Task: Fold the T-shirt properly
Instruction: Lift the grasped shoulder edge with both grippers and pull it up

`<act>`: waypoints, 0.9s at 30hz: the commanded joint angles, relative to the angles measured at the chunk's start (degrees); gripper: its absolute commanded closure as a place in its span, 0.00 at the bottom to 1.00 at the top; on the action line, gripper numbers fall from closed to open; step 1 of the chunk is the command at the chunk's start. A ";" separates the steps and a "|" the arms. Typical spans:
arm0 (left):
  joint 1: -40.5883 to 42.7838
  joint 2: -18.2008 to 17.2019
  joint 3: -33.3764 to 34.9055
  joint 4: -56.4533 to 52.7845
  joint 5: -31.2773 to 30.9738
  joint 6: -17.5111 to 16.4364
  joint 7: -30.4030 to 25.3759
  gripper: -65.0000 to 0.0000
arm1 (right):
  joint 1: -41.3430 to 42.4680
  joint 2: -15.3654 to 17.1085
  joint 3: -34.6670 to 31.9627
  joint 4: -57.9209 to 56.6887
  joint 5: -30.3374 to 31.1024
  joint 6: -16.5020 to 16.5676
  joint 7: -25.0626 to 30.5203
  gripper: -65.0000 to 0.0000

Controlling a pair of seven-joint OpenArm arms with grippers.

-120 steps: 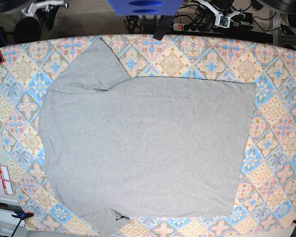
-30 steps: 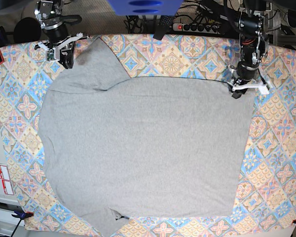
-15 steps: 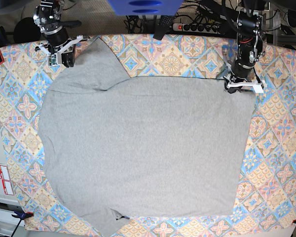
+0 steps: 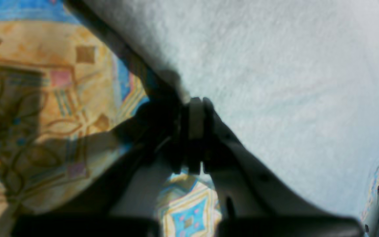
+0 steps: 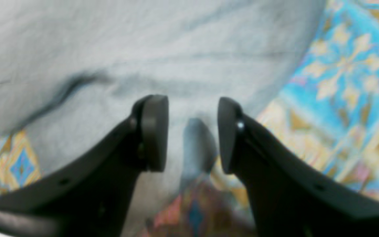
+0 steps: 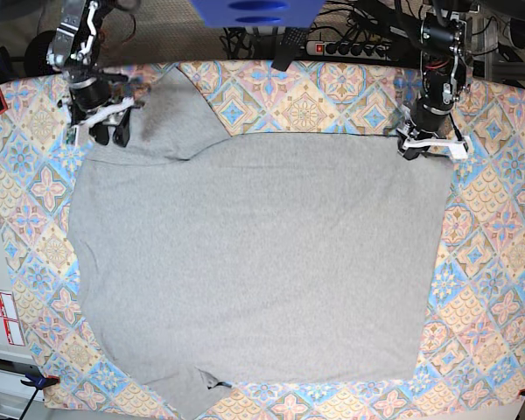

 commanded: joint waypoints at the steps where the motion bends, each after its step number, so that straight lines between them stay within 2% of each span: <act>1: 0.48 -0.57 -0.13 0.50 0.37 0.92 0.51 1.00 | 0.41 0.51 1.22 0.78 0.95 0.24 0.68 0.64; 5: 0.57 -0.57 -0.13 0.50 0.37 0.92 0.51 1.00 | 0.50 0.51 2.54 -1.07 1.04 0.24 -1.08 0.64; 18: 0.57 -0.57 -0.13 0.50 0.37 0.92 0.51 1.00 | 0.77 0.16 1.84 -9.77 1.04 0.50 -0.99 0.64; 24: 0.66 -0.57 -0.13 0.50 0.37 0.92 0.51 1.00 | 0.77 -0.28 -2.47 -10.30 6.49 0.50 -0.99 0.64; 27: 0.66 -0.57 -0.13 0.50 0.37 0.92 0.51 1.00 | 0.77 -0.28 -4.76 -10.21 7.19 0.50 -0.99 0.64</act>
